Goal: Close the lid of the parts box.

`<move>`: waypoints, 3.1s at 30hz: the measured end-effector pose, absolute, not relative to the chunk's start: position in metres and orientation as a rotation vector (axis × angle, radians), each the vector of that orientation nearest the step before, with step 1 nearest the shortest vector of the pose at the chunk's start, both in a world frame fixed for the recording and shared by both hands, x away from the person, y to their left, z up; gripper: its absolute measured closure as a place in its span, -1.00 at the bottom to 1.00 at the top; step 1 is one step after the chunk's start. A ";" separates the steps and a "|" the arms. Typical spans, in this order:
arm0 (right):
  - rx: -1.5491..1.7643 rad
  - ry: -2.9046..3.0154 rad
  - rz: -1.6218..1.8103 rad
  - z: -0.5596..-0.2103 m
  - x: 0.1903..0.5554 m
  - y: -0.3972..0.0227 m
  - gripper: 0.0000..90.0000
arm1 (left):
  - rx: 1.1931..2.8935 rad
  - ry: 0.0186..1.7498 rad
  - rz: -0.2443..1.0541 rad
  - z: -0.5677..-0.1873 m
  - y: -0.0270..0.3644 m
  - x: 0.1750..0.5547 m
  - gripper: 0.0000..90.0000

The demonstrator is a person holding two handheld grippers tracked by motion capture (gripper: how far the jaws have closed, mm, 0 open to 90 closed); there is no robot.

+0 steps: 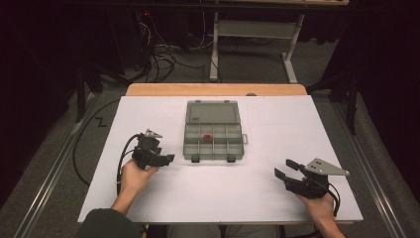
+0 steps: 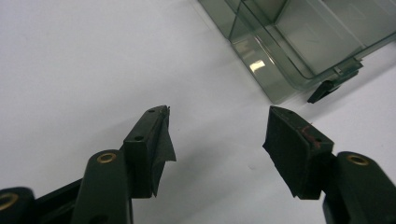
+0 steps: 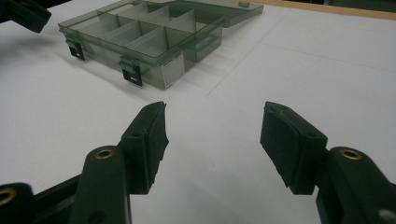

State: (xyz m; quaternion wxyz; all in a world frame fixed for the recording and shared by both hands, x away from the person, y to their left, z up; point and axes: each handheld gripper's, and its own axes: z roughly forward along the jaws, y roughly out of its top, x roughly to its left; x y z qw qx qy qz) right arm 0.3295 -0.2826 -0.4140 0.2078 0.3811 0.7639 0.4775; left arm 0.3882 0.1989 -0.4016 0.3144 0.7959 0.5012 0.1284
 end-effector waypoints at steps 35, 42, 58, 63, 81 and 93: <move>1.080 2.303 1.279 -0.405 0.353 -0.245 0.20 | 2.053 1.291 0.344 -0.387 0.183 0.416 -0.07; 1.070 2.317 1.264 -0.402 0.356 -0.239 0.21 | 2.070 1.284 0.339 -0.385 0.179 0.420 -0.07; 1.109 2.373 1.223 -0.400 0.370 -0.223 0.30 | 2.071 1.281 0.352 -0.383 0.176 0.426 -0.07; 1.117 2.380 1.212 -0.399 0.375 -0.218 0.30 | 2.077 1.285 0.351 -0.382 0.174 0.430 -0.08; 1.119 2.426 1.168 -0.393 0.389 -0.205 0.30 | 2.082 1.276 0.331 -0.370 0.163 0.445 -0.03; 1.162 2.420 1.132 -0.388 0.401 -0.196 0.39 | 2.081 1.236 0.330 -0.365 0.161 0.452 -0.03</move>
